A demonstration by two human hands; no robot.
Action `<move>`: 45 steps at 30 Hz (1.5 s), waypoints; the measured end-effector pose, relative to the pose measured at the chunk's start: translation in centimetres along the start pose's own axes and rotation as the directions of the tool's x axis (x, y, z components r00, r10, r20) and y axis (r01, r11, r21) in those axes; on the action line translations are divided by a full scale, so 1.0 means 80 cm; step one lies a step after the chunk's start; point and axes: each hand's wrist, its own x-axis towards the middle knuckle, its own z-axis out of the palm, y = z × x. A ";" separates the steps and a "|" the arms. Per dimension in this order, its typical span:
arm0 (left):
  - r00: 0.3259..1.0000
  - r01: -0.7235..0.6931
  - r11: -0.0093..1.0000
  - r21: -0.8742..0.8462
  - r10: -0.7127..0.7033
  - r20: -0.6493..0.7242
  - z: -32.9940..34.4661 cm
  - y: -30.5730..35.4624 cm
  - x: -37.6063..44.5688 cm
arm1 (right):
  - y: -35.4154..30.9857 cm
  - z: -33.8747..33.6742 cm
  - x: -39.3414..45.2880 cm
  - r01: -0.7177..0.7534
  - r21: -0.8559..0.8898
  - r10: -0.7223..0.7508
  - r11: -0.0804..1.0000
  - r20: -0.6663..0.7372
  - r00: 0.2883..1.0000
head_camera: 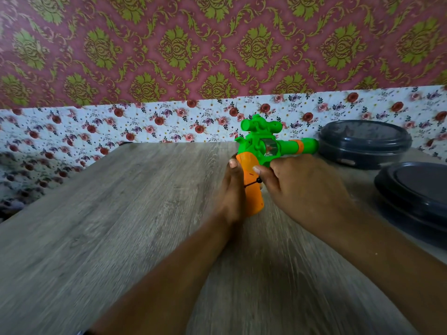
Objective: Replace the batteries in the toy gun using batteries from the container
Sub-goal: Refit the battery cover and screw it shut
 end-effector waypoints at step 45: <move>1.000 -0.004 0.999 0.042 0.003 0.012 0.000 0.011 -0.003 | 0.005 0.003 -0.002 -0.271 0.419 0.213 0.867 0.180 0.960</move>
